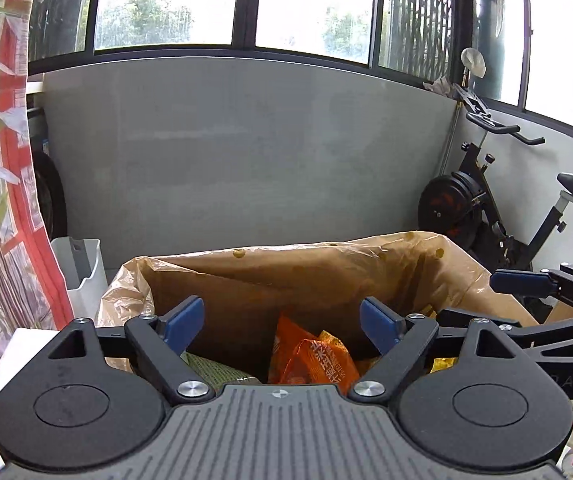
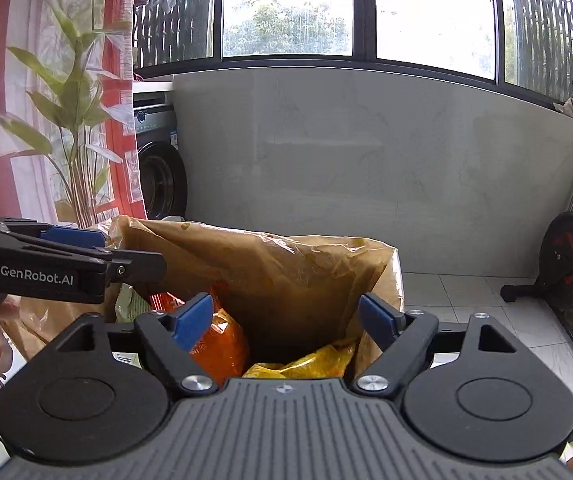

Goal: Organize snacks
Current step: 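Carry the yellow and orange bags over the box and open both tools, then grasp the orange-and-white snack bar with the left tool while the right tool approaches a bread package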

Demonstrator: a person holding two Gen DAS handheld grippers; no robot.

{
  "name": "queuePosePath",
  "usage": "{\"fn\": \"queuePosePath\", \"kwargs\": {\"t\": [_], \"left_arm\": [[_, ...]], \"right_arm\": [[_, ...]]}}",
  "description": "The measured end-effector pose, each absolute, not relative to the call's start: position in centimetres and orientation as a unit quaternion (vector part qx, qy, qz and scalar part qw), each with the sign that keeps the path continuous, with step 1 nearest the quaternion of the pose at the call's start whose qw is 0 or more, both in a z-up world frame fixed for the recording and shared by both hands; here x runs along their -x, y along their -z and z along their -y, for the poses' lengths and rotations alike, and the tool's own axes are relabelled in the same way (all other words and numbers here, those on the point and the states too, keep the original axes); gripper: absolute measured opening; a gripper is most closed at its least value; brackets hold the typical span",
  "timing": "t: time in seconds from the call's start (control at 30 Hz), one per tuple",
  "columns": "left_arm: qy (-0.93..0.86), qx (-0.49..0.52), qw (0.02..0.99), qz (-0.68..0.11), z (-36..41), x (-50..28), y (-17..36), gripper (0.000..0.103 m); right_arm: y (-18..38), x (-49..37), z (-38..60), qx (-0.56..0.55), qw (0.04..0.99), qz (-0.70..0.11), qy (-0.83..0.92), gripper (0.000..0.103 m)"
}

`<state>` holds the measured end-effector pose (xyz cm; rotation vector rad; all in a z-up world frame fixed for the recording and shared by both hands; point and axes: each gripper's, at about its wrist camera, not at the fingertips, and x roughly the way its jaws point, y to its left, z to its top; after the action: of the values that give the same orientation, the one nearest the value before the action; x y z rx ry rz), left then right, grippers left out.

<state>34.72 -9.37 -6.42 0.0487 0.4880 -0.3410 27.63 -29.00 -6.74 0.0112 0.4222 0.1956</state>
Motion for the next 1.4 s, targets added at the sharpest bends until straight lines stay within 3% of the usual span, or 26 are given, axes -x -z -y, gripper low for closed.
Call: {"fn": "queuePosePath", "kwargs": {"t": [0.37,0.6,1.4], "left_arm": [[0.164,-0.025,0.965,-0.202,4.7,-27.7,3.6,0.087],[0.153,-0.021,0.965,-0.213,1.8,-21.9,4.5,0.087],[0.126,0.074,0.917,-0.371,0.3,-14.7,18.6,0.081]], "right_arm": [[5.1,-20.9,29.4,-0.079,0.974,-0.165,-0.137,0.083],[6.8,-16.0,28.1,-0.093,0.973,-0.151,-0.148,0.083],[19.9,-8.1,27.0,-0.099,0.942,-0.298,-0.117,0.083]]}}
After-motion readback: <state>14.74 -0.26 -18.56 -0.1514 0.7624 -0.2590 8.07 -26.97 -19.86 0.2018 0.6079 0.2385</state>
